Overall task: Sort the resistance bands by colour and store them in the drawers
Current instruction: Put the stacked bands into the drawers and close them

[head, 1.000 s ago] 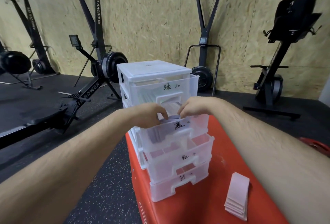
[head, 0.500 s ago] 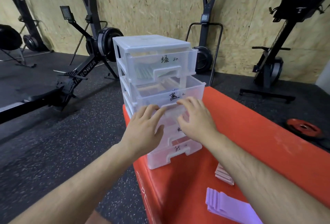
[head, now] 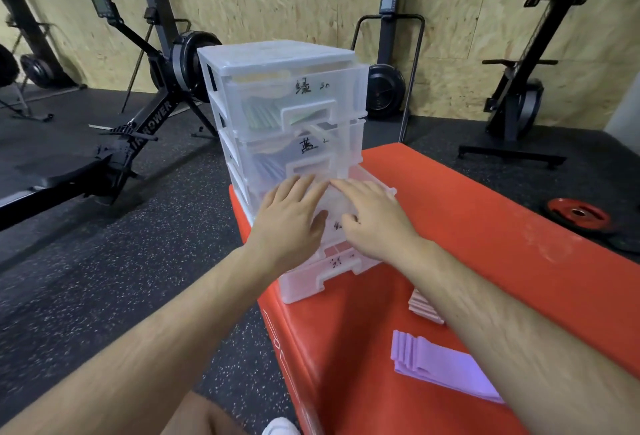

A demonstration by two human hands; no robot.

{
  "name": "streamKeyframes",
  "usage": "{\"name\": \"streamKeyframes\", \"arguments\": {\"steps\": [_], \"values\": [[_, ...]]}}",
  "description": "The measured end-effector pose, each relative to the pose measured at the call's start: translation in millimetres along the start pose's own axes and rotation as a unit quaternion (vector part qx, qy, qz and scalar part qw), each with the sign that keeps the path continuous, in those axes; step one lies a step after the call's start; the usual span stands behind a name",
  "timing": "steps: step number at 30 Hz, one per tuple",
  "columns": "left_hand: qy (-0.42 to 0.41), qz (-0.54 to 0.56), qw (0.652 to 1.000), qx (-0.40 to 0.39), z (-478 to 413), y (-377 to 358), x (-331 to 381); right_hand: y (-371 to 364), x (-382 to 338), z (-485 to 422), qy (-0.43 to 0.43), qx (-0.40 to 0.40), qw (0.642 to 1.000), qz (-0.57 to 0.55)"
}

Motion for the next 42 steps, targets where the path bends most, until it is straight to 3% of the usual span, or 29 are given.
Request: {"name": "streamKeyframes", "arguments": {"steps": [6,11,15,20,24,27,30,32,34,35,40,42], "values": [[-0.066,0.049,0.996,-0.037,28,-52,76,-1,72,88,-0.043,0.032,0.999,-0.009],[-0.152,0.112,0.982,-0.019,27,-84,151,-21,173,121,-0.206,-0.033,0.974,-0.085],[-0.093,0.190,0.967,-0.141,18,-137,178,-40,224,128,-0.273,-0.107,0.955,-0.047],[0.035,0.221,0.932,-0.285,23,-218,169,-53,249,123,-0.299,-0.117,0.946,-0.037],[0.039,0.183,0.938,-0.290,31,-236,171,-71,263,119,-0.319,-0.144,0.936,-0.028],[0.077,0.224,0.931,-0.278,29,-241,171,-68,264,110,-0.320,-0.143,0.935,-0.049],[0.132,0.329,0.887,-0.298,30,-248,163,-62,256,105,-0.288,-0.169,0.942,-0.023],[0.170,0.433,0.829,-0.309,29,-245,163,-56,247,104,-0.263,-0.184,0.946,-0.033],[0.167,0.502,0.792,-0.306,23,-233,167,-39,234,101,-0.236,-0.158,0.957,-0.056],[0.156,0.513,0.790,-0.297,18,-227,165,-28,227,99,-0.221,-0.138,0.962,-0.075],[0.108,0.505,0.819,-0.251,10,-175,149,31,195,102,-0.190,-0.003,0.967,-0.168],[0.107,0.521,0.814,-0.234,12,-148,142,50,180,106,-0.176,0.033,0.965,-0.189]]}}
Point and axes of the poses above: each hand's wrist, its own z-axis away from the middle knuckle, its own y-axis out of the back of the hand, x = y × z, the point moved 9 cm from there along -z, towards the middle knuckle
